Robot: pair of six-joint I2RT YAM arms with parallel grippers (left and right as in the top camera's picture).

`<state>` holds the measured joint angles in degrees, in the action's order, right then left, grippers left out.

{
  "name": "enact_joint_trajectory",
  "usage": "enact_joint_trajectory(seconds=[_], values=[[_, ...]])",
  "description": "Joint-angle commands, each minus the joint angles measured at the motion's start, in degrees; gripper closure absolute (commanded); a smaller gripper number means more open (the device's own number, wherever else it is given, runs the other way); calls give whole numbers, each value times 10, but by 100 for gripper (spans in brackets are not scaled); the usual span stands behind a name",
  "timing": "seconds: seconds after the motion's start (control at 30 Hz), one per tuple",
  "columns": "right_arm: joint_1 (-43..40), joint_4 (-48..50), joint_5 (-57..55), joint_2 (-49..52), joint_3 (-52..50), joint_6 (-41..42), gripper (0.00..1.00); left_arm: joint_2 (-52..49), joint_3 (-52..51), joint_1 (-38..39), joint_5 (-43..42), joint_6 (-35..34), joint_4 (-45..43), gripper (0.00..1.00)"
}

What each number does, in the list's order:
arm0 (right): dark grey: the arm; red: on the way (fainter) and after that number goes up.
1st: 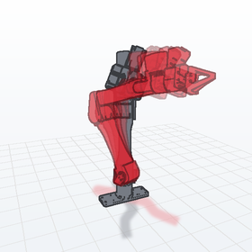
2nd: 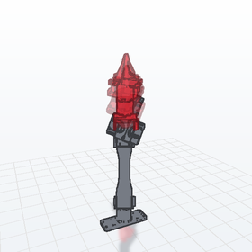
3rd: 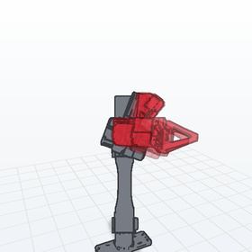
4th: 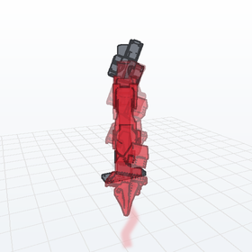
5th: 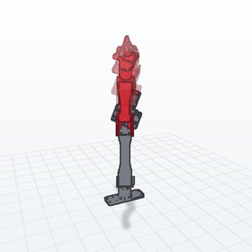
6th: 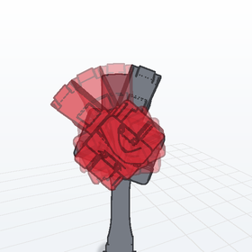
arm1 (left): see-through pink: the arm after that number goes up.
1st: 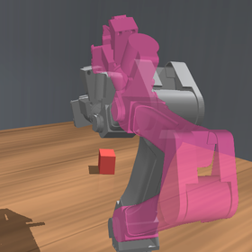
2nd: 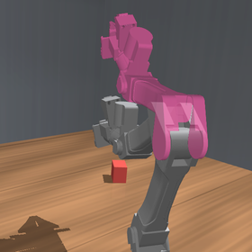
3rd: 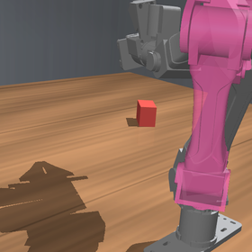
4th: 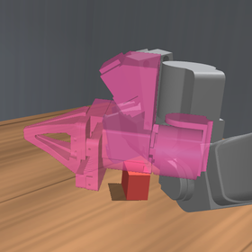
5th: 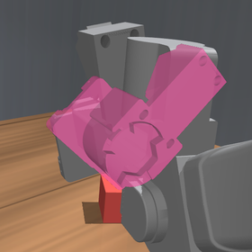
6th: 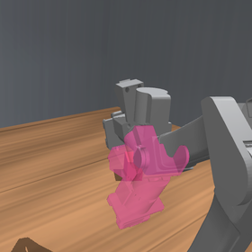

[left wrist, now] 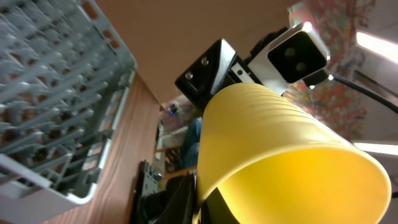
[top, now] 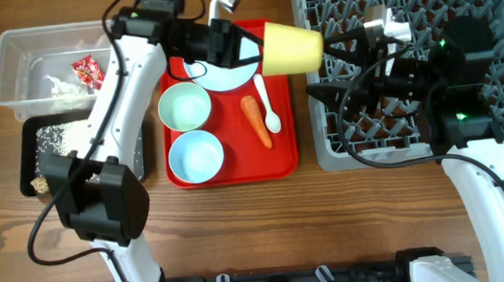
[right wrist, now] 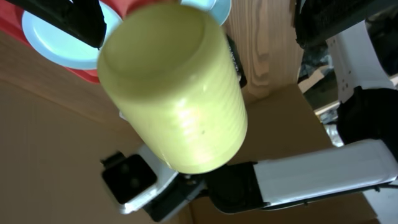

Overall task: Sort waste into correct bins and load items into the dishwasher rack
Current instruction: 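Lift the yellow cup toward the right gripper and grasp it with right, then lower the yellow cup upside down into the rack with the right gripper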

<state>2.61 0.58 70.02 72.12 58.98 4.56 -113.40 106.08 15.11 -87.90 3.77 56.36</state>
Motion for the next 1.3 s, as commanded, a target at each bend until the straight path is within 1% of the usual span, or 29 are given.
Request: enact_joint_trajectory(seconds=[0.0, 0.07, 0.1, 0.17, 0.2, 0.3, 0.43, 0.53, 0.6, 0.63, 0.7, 0.77, 0.87, 1.03, 1.17, 1.27], values=[[21, 20, 19, -8, 5, -13, 0, 11, 8, 30, -24, -6, 0, 96], [29, 30, 18, -3, 5, -13, 2, 11, 8, 42, -24, -6, 0, 96], [31, 33, 18, -2, 5, -10, 6, 11, 8, 44, -24, -6, 0, 96], [32, 34, 19, 2, 5, -6, 16, 11, 8, 49, -24, -6, 0, 96], [32, 34, 19, 4, 5, 3, 25, 11, 8, 49, -24, -6, 0, 96], [32, 33, 19, 4, 5, 5, 36, 11, 8, 48, -24, -11, 0, 96], [32, 33, 19, 4, 5, 5, 37, 11, 8, 47, -24, -10, 0, 96], [32, 33, 21, 4, 5, 5, 43, 11, 8, 47, -17, -10, 0, 96], [31, 33, 21, 4, 5, 5, 45, 11, 8, 47, -5, -10, 0, 96], [31, 33, 21, 4, 5, 5, 45, 11, 8, 47, -2, -10, 0, 94], [26, 33, 21, 4, 5, 7, 45, 11, 8, 47, 4, -13, 0, 79], [15, 35, 21, 4, 5, 38, 45, 11, 8, 47, 6, -12, 0, 73], [-6, 36, 21, 4, 5, 79, 45, 11, 8, 47, 29, -13, 0, 71], [-33, 34, 21, 4, 5, 95, 44, 11, 8, 46, 78, -12, 0, 61], [-59, 26, 18, 4, 5, 113, 44, 11, 8, 46, 153, -12, 2, 60], [-75, -1, -6, 4, 5, 131, 44, 11, 8, 46, 201, -12, 2, 60]])
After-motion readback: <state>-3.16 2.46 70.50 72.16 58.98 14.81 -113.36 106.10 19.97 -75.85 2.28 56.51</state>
